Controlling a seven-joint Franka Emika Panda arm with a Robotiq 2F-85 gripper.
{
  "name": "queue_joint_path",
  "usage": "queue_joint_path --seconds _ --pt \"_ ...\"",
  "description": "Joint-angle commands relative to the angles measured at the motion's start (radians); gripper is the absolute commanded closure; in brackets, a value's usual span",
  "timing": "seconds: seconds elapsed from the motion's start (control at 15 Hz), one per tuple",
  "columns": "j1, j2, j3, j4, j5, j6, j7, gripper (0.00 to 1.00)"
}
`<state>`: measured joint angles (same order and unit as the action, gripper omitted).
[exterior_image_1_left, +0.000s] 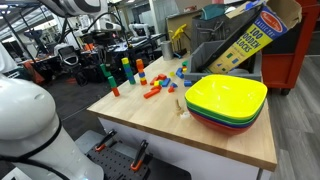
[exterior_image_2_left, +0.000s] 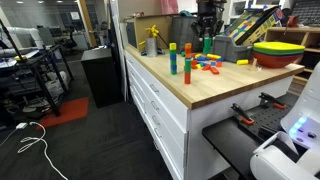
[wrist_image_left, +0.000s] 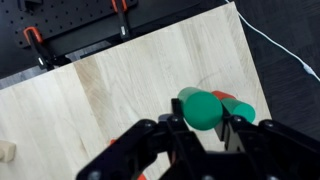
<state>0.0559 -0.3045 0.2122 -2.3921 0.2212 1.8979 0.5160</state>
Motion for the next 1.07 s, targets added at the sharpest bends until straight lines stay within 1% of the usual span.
queue_joint_path --seconds 0.0,0.4,1.0 --pt "0.021 0.047 0.0 0.045 0.029 -0.009 0.041 0.92" --pt "0.049 0.109 0.018 0.12 0.022 -0.004 0.106 0.92" --pt "0.076 0.191 0.015 0.208 -0.006 0.012 0.183 0.92"
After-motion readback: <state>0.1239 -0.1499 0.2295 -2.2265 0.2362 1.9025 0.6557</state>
